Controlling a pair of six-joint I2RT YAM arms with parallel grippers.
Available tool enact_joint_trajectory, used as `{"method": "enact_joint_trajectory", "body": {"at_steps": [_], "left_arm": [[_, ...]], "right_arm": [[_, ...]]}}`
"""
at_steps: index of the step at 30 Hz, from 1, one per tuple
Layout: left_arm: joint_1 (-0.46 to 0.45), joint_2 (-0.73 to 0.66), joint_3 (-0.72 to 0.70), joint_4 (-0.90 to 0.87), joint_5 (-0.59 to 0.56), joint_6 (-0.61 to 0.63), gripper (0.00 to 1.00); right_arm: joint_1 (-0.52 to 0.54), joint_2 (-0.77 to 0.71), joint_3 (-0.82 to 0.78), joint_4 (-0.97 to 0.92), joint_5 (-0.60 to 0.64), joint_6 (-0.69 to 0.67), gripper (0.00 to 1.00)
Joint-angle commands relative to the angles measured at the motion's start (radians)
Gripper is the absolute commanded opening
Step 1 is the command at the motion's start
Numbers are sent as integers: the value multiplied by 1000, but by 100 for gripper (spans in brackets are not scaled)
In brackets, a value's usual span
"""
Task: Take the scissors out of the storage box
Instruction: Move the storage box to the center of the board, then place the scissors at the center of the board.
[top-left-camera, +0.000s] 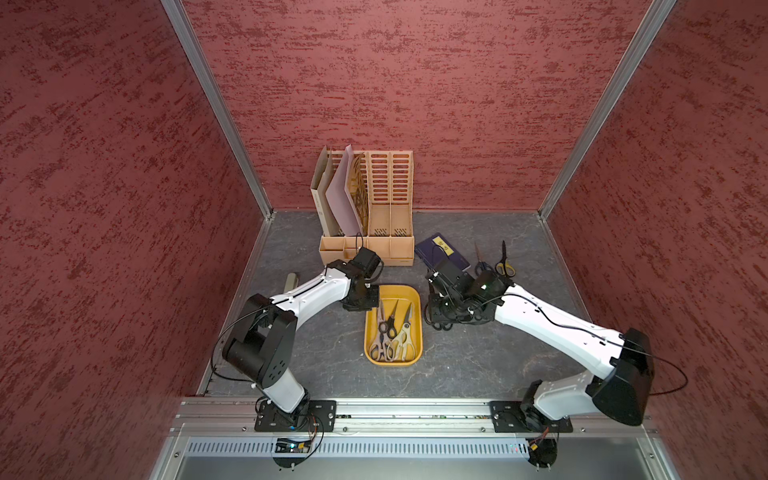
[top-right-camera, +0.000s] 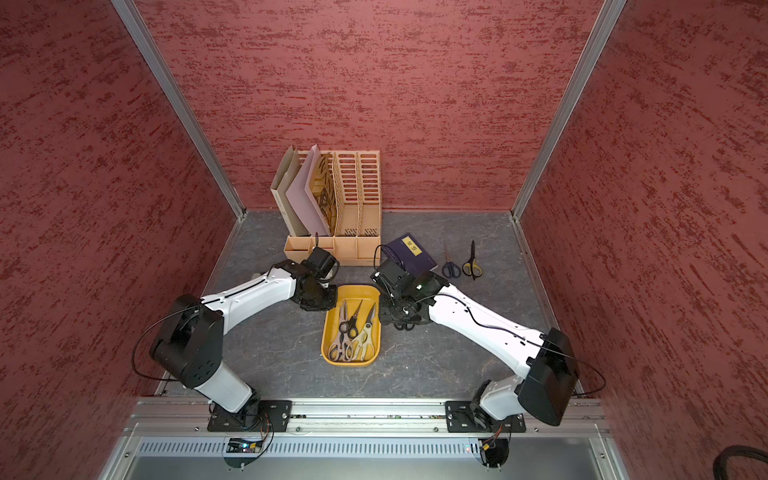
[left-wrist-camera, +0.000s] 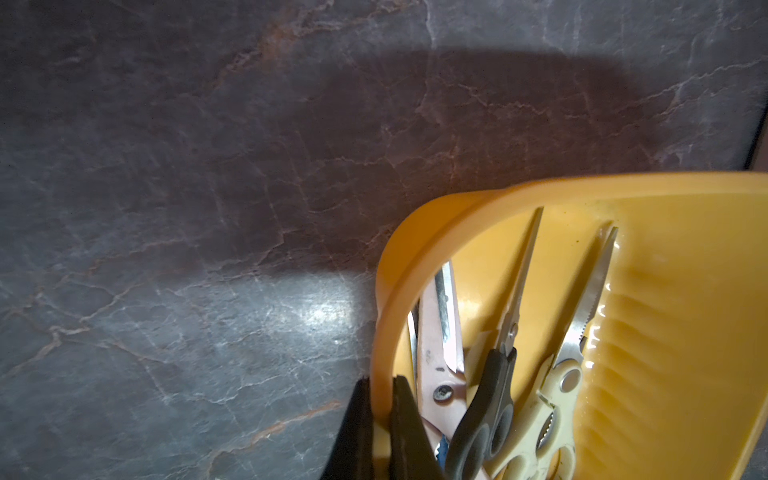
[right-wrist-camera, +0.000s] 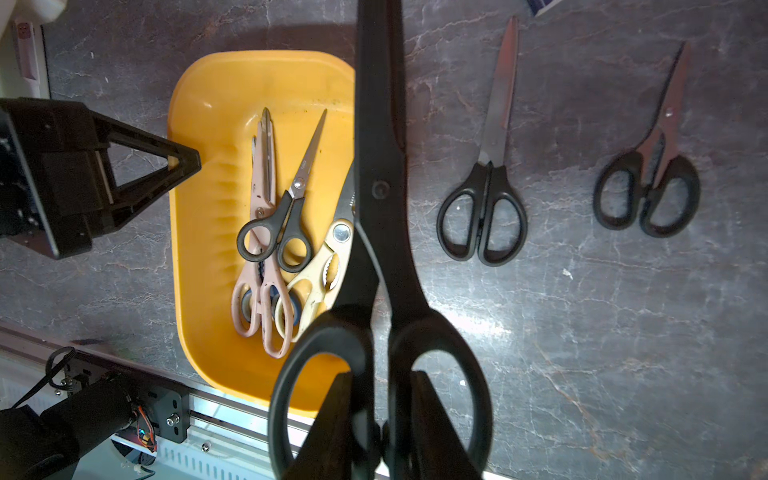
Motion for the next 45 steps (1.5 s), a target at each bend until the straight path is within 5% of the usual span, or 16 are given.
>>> {"method": "enact_joint_trajectory", "body": {"at_steps": [1,17,19,20,22,25,45], "left_arm": [[61,-10,24,-44,-29,72,0],[382,-69,-21,-43,-48,263,9],[405,-75,-19,-39,-37,263,22],[413,-76,-17,-39,-33,260,39],[421,-78,-7,-49,-28,250,57],[426,-98,17,-70,-3,230,65],[358,-233,18,-201,107,138,62]], "right_arm": [[-6,62,3,33,31,22,14],[9,395,156,86,66,65,14],[10,422,168,84,73,74,14],[10,434,171,83,75,82,14],[10,452,176,86,80,91,14],[10,475,183,88,93,108,14],[10,604,200,134,108,112,19]]}}
